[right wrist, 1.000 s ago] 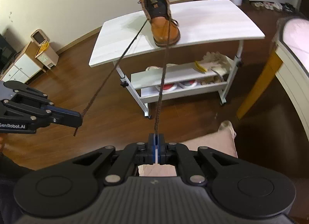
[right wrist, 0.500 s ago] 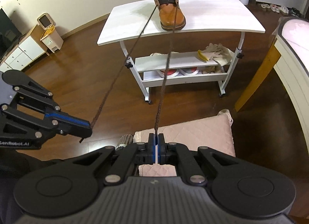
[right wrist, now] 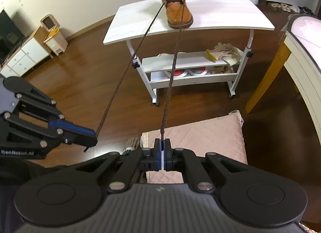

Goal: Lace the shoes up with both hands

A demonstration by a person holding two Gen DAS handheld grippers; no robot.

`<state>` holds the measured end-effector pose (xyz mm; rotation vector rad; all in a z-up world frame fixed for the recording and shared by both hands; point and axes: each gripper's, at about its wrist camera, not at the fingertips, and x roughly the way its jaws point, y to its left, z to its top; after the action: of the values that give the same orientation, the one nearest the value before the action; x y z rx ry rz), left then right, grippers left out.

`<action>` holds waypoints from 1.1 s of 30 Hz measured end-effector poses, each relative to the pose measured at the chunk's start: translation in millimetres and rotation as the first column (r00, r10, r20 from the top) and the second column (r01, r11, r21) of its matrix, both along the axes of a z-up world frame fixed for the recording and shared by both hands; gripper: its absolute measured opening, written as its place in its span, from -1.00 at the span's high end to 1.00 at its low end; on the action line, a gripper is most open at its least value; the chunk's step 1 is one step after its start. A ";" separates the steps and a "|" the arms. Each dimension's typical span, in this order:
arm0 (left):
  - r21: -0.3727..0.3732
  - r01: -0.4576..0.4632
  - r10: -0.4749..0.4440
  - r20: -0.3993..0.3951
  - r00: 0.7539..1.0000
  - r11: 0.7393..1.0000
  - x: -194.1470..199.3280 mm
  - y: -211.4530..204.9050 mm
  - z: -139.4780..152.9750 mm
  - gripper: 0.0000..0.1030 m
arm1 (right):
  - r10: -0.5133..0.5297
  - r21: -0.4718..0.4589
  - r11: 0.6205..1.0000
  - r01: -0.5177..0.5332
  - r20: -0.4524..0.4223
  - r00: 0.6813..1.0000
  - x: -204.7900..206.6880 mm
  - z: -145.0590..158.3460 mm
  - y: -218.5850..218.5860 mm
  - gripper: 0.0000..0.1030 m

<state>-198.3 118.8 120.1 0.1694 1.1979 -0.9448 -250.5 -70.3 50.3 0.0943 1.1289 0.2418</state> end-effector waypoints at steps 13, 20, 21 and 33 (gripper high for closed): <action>0.009 -0.021 0.021 0.027 0.999 1.000 12.4 -6.5 3.9 0.98 | -0.003 0.029 1.000 0.003 -0.006 1.000 7.5 -6.1 -13.4 0.96; 0.035 0.167 -0.165 -0.059 0.985 0.985 -18.0 -31.6 -12.5 0.99 | 0.017 0.043 0.999 -0.014 -0.073 0.997 -8.0 -25.4 -11.7 0.96; 0.034 0.168 -0.166 -0.061 0.984 0.985 -18.1 -31.4 -12.7 0.99 | 0.020 0.042 0.999 -0.016 -0.075 0.997 -8.0 -25.9 -11.3 0.96; 0.026 -0.195 0.191 0.106 0.976 0.980 20.3 0.0 6.9 0.98 | 0.009 -0.033 0.999 -0.008 0.044 0.999 13.5 2.1 -0.2 0.96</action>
<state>-178.0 118.8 127.0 0.1262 1.1147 -0.7363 -237.0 -70.6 52.4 0.0546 1.0894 0.2315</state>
